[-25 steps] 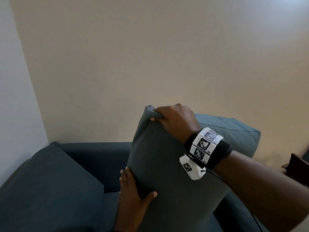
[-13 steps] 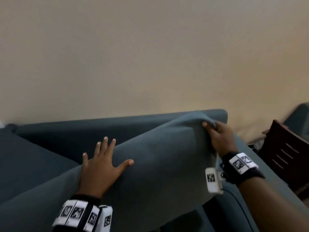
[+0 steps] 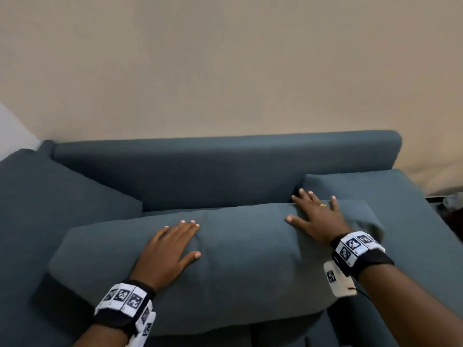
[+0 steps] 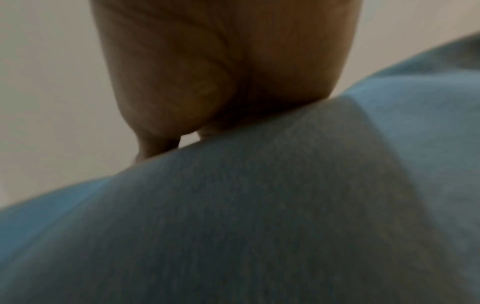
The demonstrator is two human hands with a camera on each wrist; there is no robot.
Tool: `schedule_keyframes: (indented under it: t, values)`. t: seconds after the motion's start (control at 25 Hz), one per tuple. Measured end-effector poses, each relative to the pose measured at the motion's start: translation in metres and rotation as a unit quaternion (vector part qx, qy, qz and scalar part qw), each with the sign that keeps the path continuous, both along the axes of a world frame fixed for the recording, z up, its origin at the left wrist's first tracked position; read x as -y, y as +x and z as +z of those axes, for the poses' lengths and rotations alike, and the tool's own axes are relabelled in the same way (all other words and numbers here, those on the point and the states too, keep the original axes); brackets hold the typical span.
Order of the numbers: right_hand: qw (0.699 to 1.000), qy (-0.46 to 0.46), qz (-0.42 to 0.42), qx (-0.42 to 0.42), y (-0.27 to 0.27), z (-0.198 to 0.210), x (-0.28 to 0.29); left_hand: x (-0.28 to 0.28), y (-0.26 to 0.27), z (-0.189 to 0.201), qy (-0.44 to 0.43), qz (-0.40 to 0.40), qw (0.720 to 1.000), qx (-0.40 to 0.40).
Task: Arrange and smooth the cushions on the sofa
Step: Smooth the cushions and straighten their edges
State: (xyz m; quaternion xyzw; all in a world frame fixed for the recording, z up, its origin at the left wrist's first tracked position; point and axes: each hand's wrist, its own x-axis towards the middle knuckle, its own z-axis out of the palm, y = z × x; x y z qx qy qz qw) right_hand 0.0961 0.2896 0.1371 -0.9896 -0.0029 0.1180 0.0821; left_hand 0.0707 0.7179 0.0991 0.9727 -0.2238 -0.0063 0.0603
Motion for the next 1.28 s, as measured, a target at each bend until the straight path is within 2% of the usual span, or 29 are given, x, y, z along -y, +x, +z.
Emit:
schedule_keyframes:
  t: [0.04,0.16,0.24,0.32,0.4,0.48,0.6,0.68,0.76,0.8,0.88,1.0,1.12,1.28]
  values:
    - [1.0,-0.02,0.013,-0.011,0.004,-0.007,-0.004,-0.026,0.005,-0.002,-0.001,0.04,0.999,-0.003]
    - [0.996,-0.026,-0.002,0.085,0.008,-0.029,0.001,-0.107,0.018,-0.01,-0.045,0.179,0.983,-0.001]
    - [0.988,-0.01,-0.01,0.152,0.012,-0.04,-0.002,-0.134,0.025,-0.017,-0.032,0.184,0.982,0.02]
    - [0.975,0.012,-0.029,0.22,0.022,-0.038,-0.011,-0.129,0.042,-0.019,-0.058,0.189,0.977,0.082]
    - [0.968,0.017,-0.048,0.247,0.048,-0.023,-0.013,-0.119,0.076,-0.001,-0.099,0.209,0.966,0.117]
    - [0.965,0.012,-0.067,0.252,0.081,-0.005,-0.008,-0.116,0.113,0.025,-0.099,0.191,0.963,0.161]
    - [0.962,0.002,-0.06,0.268,0.148,0.013,-0.002,-0.122,0.183,0.062,-0.123,0.179,0.963,0.161]
    - [0.966,0.0,-0.066,0.251,0.203,0.02,-0.002,-0.127,0.232,0.071,-0.129,0.18,0.964,0.149]
    - [0.973,-0.002,-0.097,0.21,0.26,0.026,-0.01,-0.127,0.281,0.066,-0.093,0.193,0.968,0.131]
    - [0.975,0.006,-0.108,0.192,0.277,0.027,-0.018,-0.124,0.296,0.059,-0.07,0.202,0.972,0.094]
    - [0.985,0.021,-0.071,0.154,0.303,0.009,-0.031,-0.113,0.318,0.031,-0.034,0.205,0.978,0.006]
    - [0.999,-0.037,0.003,0.011,0.302,-0.035,-0.042,-0.106,0.315,-0.02,0.04,0.176,0.983,-0.024]
    - [0.998,-0.05,-0.013,0.038,0.3,-0.053,-0.04,-0.11,0.314,-0.041,0.046,0.175,0.983,0.012]
    - [0.994,-0.064,-0.029,0.084,0.286,-0.054,-0.053,-0.119,0.309,-0.036,0.036,0.163,0.985,0.032]
